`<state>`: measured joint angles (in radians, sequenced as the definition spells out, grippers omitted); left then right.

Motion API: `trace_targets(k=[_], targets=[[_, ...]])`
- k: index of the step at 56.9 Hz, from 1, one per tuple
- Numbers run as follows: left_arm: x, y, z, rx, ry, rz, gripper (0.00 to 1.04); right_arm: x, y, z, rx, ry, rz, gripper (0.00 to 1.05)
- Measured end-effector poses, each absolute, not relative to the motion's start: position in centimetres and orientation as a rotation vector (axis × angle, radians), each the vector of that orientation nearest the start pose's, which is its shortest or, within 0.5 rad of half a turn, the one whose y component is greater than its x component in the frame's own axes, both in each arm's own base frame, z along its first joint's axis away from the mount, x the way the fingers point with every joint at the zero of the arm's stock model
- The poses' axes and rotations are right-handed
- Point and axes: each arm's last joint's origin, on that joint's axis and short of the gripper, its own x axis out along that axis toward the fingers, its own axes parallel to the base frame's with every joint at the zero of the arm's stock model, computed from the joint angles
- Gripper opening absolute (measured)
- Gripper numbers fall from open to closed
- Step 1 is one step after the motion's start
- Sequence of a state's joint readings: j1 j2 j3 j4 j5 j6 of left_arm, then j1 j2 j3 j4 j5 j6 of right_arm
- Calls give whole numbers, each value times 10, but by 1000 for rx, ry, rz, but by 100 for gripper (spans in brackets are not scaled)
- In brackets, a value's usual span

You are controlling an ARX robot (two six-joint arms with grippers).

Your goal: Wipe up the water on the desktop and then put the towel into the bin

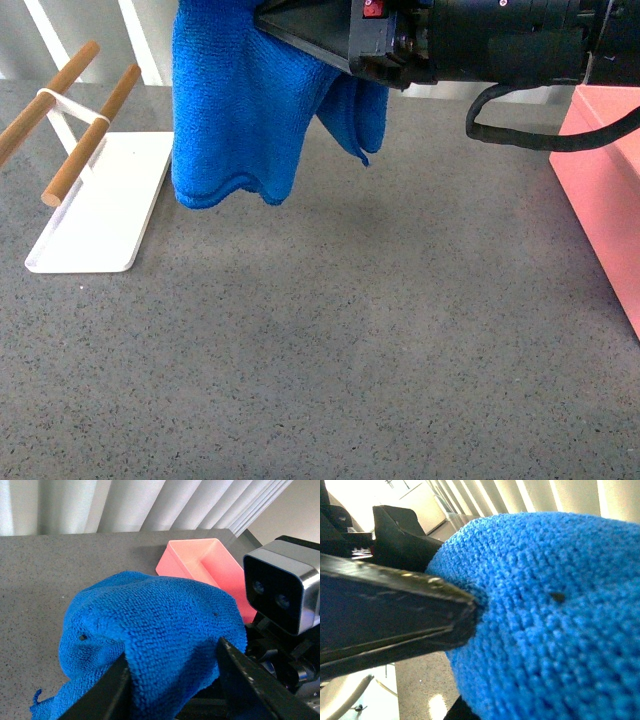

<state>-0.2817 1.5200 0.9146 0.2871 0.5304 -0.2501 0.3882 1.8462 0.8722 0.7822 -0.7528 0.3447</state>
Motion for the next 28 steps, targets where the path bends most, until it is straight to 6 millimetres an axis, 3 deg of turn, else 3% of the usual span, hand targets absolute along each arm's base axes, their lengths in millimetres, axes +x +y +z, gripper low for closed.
trace_targets(k=[20, 28], targets=[[313, -106, 248, -275, 424, -763, 99, 333, 154, 171, 345, 404, 1079, 4], [313, -106, 248, -271, 420, -755, 98, 333, 154, 172, 344, 399, 1073, 4]])
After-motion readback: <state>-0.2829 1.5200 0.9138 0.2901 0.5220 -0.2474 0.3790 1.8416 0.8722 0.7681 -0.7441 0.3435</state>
